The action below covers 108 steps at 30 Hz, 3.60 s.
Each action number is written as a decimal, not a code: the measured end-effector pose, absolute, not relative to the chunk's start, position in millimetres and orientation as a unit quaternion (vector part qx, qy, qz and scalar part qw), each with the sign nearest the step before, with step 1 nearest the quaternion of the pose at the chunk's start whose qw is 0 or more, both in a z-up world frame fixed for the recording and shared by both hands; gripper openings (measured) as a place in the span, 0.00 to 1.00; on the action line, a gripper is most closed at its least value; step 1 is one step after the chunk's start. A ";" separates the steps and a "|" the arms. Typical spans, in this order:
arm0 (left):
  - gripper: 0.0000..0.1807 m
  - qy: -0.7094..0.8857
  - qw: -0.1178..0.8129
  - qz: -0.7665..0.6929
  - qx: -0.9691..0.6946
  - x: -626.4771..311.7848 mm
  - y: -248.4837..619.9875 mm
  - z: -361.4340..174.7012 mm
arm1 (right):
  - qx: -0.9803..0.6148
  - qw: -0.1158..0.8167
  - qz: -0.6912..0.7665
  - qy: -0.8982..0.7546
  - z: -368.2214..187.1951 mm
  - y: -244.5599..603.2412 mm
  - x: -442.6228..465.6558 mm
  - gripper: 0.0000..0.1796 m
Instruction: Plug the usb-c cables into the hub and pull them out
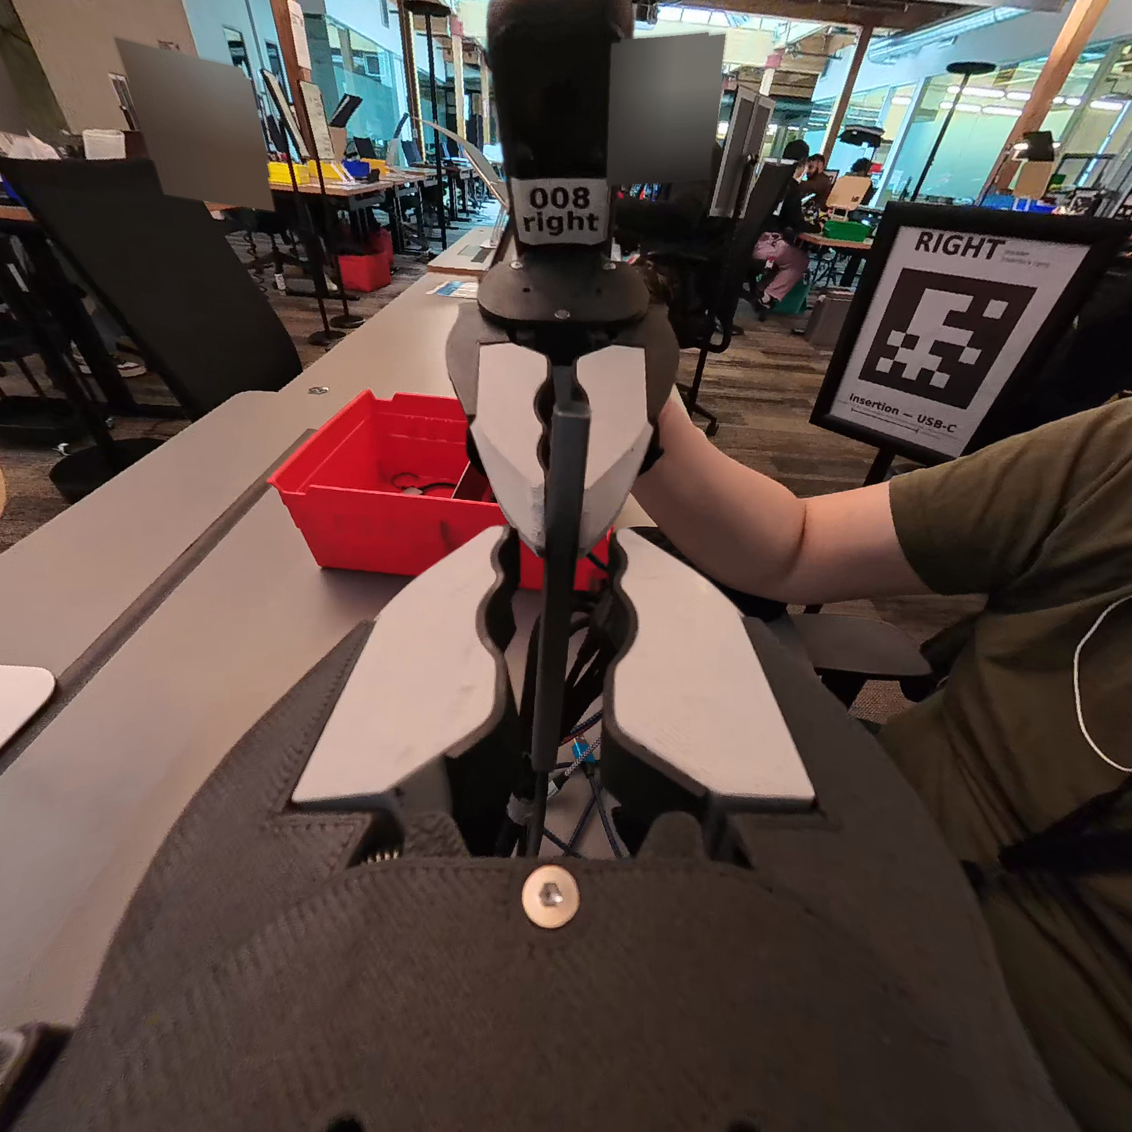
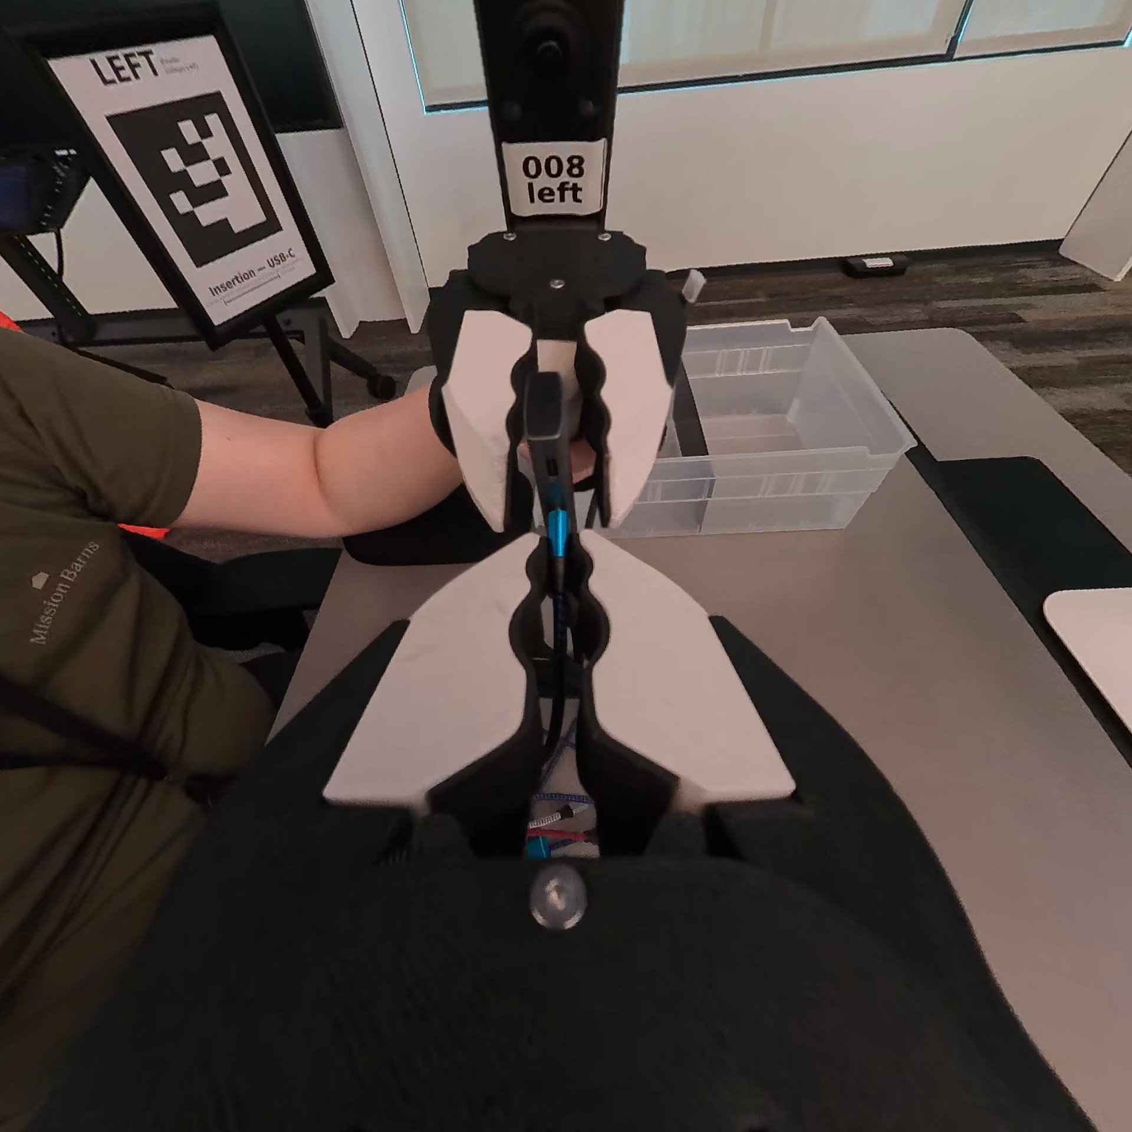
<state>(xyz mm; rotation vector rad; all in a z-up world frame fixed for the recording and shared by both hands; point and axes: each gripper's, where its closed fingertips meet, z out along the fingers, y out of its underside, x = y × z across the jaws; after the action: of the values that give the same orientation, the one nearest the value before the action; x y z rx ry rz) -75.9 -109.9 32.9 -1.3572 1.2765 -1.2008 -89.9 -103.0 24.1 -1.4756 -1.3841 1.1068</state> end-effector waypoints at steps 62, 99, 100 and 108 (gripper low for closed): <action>0.05 0.516 0.498 -0.428 -0.551 -72.5 -110.2 57.7 | -0.493 0.481 0.491 -0.533 53.2 -103.9 -80.5 0.04; 0.06 0.550 0.468 -0.382 -0.577 -68.8 -117.3 49.2 | -0.548 0.414 0.484 -0.542 42.8 -111.9 -75.2 0.04; 0.06 0.548 0.467 -0.387 -0.576 -68.9 -117.3 50.0 | -0.550 0.413 0.484 -0.541 43.2 -111.9 -75.1 0.04; 0.06 0.525 0.479 -0.398 -0.579 -75.5 -114.9 58.9 | -0.535 0.420 0.509 -0.528 50.3 -111.4 -72.8 0.04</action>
<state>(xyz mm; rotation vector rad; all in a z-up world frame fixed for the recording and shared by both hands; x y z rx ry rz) -75.5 -114.9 58.9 -1.4142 1.2821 -0.9716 -72.8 -111.4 50.3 -1.3420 -1.3237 1.2750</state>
